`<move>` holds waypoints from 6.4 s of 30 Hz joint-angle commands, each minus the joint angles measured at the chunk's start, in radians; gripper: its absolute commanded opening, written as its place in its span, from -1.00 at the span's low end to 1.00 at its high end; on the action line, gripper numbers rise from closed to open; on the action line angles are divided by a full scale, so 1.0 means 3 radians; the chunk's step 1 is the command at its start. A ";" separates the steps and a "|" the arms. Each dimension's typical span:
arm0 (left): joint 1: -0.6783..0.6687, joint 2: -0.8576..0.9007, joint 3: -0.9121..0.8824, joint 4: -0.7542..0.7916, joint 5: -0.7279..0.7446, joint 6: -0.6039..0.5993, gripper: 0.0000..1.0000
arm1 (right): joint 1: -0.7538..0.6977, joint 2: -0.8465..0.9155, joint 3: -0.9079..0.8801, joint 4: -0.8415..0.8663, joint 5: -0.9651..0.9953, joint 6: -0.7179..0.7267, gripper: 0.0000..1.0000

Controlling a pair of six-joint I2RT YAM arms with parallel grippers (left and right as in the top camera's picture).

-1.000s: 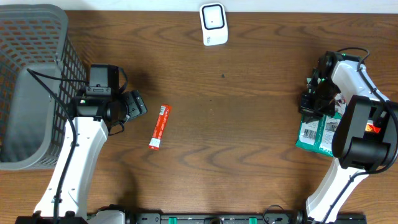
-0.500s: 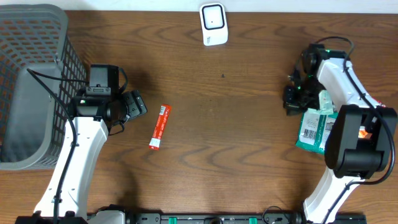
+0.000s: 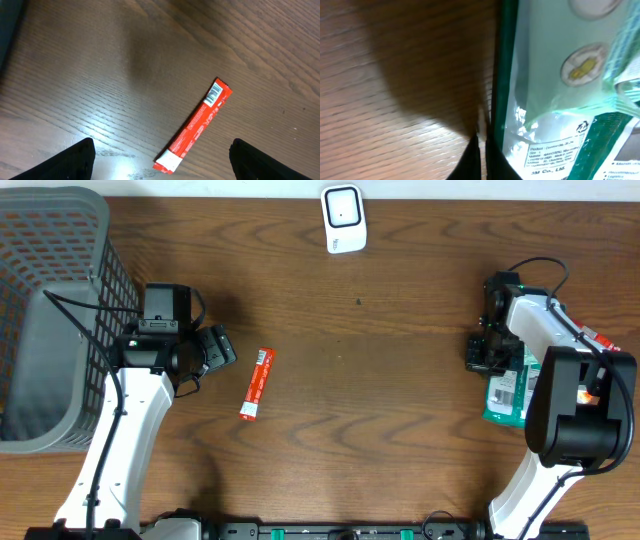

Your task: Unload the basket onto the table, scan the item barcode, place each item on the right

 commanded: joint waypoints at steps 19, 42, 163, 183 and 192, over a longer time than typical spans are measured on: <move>0.0008 -0.0031 0.0070 -0.0010 -0.0042 0.0020 0.74 | 0.0025 -0.0014 -0.0028 0.0183 -0.2139 -0.0231 0.98; -0.0118 0.0017 -0.0120 -0.0047 0.0284 0.0041 -0.36 | 0.0690 -0.0498 -0.0028 0.0198 -0.1769 -0.0219 0.13; -0.1438 0.0827 -0.0413 0.1803 0.1979 -0.0501 -0.86 | 0.0997 -0.0498 -0.0092 0.0178 -0.3507 -0.0694 -0.19; -0.1314 0.0829 -0.0415 0.2074 0.1984 -0.0388 -0.86 | 0.0882 -0.0498 -0.0628 0.0905 -0.4019 -0.0539 -0.41; -0.1362 0.0837 -0.0425 0.1883 0.1513 -0.0163 -0.86 | 0.0867 -0.0498 -0.0629 0.0669 -0.3104 -0.0179 -0.11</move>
